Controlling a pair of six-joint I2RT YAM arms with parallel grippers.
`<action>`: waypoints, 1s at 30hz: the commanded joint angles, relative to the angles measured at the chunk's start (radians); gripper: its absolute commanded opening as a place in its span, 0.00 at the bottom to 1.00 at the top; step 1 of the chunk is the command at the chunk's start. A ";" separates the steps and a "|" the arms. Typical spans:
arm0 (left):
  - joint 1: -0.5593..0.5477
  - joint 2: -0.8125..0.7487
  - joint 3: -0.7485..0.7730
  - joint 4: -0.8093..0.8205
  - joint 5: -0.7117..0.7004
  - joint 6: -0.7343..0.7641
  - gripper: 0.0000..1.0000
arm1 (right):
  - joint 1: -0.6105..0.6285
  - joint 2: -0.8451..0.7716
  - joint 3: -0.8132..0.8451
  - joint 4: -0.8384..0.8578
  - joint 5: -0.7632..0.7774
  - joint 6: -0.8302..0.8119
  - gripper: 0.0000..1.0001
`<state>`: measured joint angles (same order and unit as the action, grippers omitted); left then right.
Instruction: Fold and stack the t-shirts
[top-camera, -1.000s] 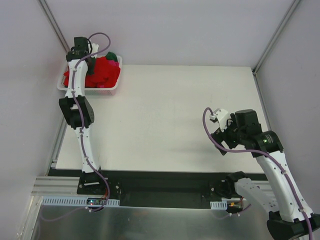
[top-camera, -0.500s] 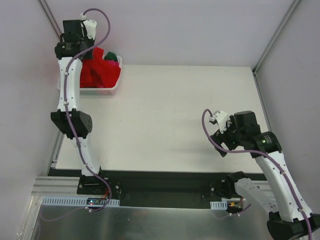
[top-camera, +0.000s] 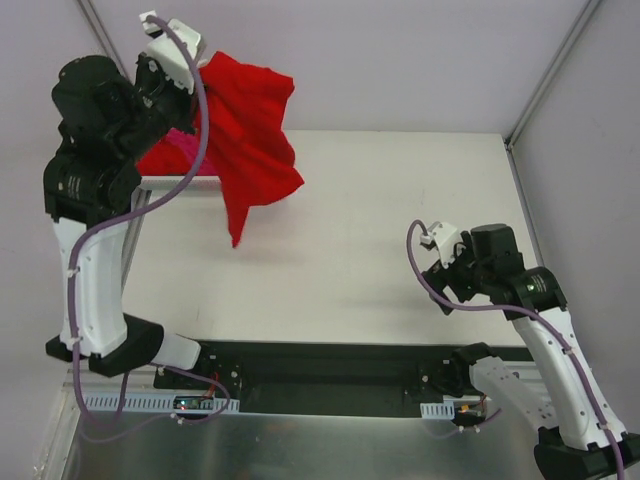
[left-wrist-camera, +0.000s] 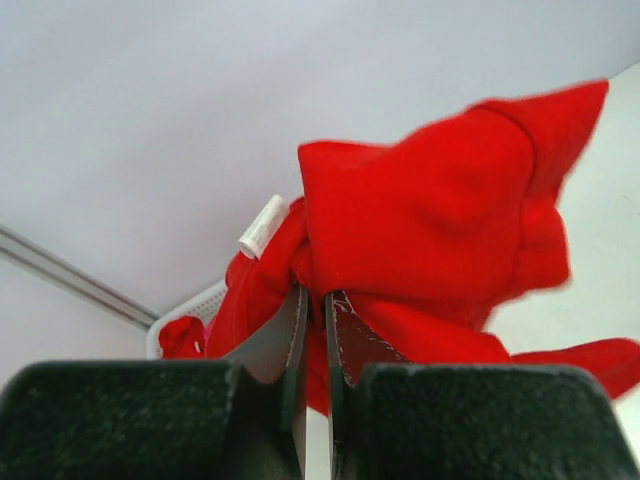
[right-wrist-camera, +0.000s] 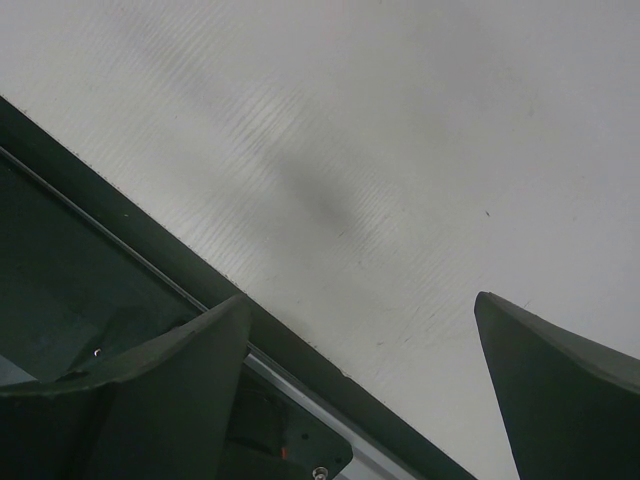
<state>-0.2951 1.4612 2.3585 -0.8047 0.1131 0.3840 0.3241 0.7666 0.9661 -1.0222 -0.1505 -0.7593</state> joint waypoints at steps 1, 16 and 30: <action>-0.001 -0.134 -0.203 0.016 0.111 -0.059 0.00 | -0.007 -0.021 0.008 0.002 0.005 0.012 0.96; -0.193 -0.246 -0.908 -0.076 0.217 -0.033 0.99 | -0.005 0.019 0.040 0.011 0.029 0.035 0.96; -0.197 -0.219 -0.851 -0.205 0.215 -0.051 0.99 | -0.007 0.023 0.019 0.024 0.037 0.040 0.96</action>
<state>-0.4915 1.1923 1.8091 -0.9340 0.2588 0.3645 0.3237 0.7876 0.9703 -1.0073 -0.1265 -0.7330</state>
